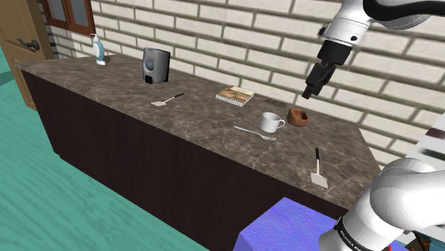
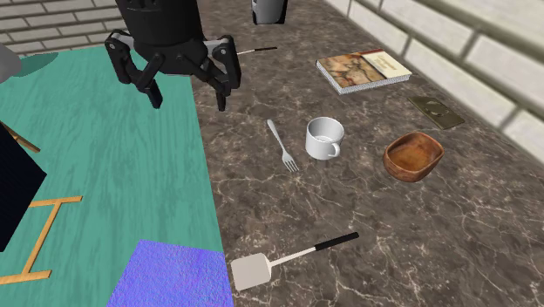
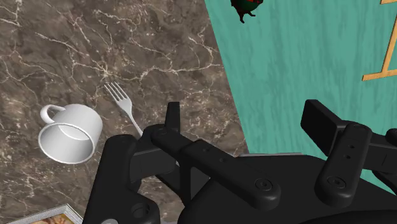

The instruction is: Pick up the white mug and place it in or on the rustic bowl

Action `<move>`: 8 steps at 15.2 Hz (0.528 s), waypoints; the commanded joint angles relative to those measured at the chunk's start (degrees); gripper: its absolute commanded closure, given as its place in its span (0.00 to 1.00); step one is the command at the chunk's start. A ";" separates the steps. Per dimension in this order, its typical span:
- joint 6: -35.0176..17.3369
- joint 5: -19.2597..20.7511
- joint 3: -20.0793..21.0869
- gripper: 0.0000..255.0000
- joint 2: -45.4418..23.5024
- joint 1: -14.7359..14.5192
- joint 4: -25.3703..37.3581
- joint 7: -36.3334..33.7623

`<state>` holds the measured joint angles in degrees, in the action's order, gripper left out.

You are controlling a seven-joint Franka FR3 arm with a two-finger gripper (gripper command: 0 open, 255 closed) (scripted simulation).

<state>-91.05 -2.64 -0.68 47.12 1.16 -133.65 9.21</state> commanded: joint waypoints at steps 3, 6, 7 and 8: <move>-3.33 0.87 -0.81 0.00 -2.61 0.46 -0.88 0.95; -8.27 2.06 -2.03 0.00 -6.98 1.15 -1.65 2.28; -9.89 2.43 -2.45 0.00 -8.55 1.37 -1.76 2.71; -11.50 2.78 -2.86 0.00 -10.17 1.58 -1.79 3.12</move>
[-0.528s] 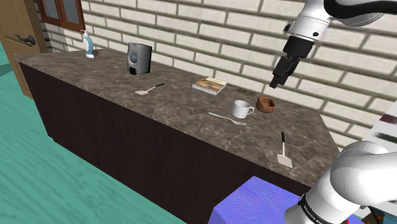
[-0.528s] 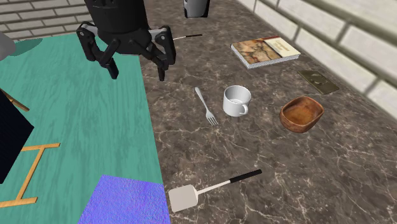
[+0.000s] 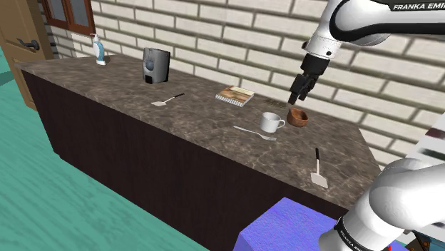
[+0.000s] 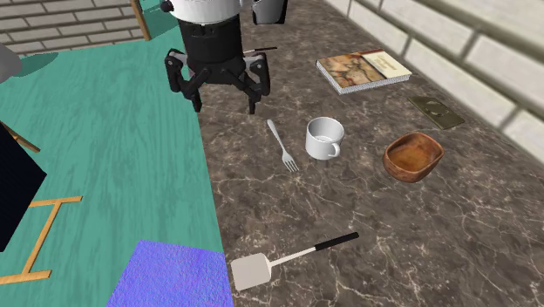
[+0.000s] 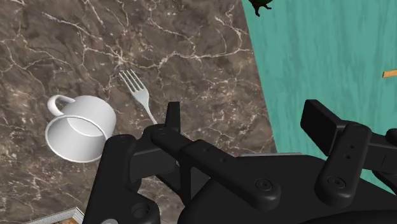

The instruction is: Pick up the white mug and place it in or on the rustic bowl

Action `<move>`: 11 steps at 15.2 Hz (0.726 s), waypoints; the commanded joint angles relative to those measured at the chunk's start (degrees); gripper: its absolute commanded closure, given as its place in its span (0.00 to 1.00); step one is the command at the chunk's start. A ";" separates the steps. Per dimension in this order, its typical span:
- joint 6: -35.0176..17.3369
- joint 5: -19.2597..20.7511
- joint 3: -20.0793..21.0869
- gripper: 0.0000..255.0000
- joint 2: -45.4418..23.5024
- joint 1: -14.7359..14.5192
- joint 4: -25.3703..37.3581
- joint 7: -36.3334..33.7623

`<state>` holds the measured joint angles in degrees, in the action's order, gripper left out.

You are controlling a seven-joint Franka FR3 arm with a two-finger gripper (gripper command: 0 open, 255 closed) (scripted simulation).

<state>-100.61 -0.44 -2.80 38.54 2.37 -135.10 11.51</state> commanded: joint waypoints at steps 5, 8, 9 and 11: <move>-9.58 1.99 -2.78 0.00 -10.42 1.38 0.63 2.82; -13.75 2.55 -3.99 0.00 -16.17 1.89 2.10 3.98; -15.06 2.67 -4.39 0.00 -18.14 2.05 2.73 4.37; -17.53 2.82 -5.16 0.00 -22.16 2.37 4.23 5.16</move>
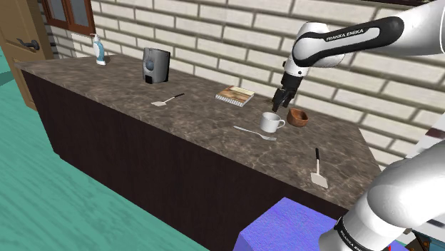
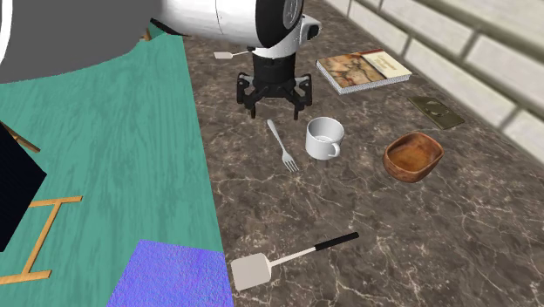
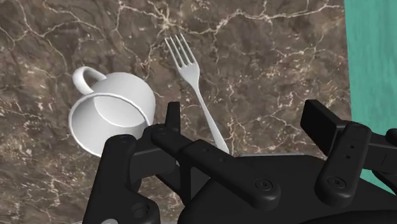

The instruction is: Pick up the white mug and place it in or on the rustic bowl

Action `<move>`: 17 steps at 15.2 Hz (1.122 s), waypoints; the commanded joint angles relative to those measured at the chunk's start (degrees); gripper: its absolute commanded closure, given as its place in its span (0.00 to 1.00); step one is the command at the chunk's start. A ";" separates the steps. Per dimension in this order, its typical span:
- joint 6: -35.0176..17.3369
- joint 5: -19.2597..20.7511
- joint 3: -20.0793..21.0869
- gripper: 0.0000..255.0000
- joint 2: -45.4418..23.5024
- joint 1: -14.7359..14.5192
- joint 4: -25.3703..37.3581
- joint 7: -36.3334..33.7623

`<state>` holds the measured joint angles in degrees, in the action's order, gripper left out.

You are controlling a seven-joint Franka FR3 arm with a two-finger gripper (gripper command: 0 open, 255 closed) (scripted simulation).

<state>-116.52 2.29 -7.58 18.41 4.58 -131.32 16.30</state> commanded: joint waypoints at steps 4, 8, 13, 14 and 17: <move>-5.93 -0.06 -1.80 0.00 -10.28 0.81 4.27 2.03; -9.31 -0.77 -2.95 0.00 -18.74 1.60 9.23 3.80; -12.51 -1.76 -3.54 0.00 -25.70 2.40 12.88 5.21; -13.20 -1.86 -3.54 0.00 -26.13 2.43 12.60 5.28; -15.28 -2.19 -3.51 0.00 -27.48 2.53 11.86 5.51</move>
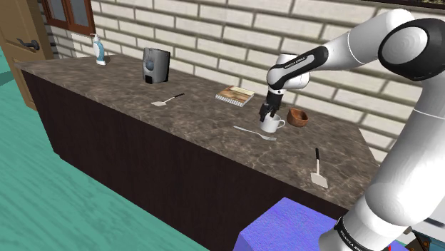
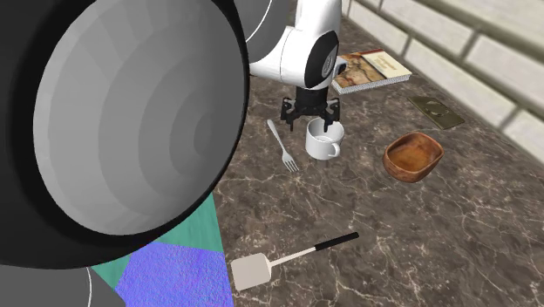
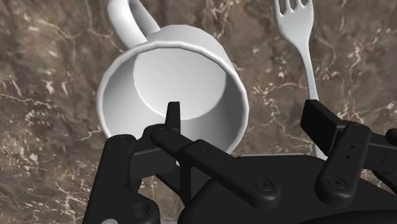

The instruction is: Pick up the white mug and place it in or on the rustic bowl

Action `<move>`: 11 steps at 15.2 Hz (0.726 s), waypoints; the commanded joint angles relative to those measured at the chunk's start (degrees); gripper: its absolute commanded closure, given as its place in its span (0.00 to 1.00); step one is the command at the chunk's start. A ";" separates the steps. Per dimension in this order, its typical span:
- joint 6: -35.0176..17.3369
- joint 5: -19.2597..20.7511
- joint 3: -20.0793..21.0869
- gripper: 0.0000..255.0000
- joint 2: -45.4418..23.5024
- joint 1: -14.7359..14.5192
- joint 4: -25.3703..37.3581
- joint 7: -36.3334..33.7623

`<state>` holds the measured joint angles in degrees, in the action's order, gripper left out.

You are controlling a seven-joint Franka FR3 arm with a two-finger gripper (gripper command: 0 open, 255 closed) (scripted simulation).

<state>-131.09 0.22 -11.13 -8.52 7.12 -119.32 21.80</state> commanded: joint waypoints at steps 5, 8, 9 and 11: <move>-1.78 -0.31 0.07 0.00 -1.30 0.06 -0.47 0.14; -1.78 -0.31 0.07 0.00 -1.30 0.06 -0.47 0.14; -1.77 -0.31 0.07 0.00 -1.30 0.06 -0.47 0.14; -1.77 -0.31 0.07 1.00 -1.30 0.06 -0.47 0.14</move>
<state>-132.86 -0.09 -11.06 -9.82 7.18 -119.79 21.93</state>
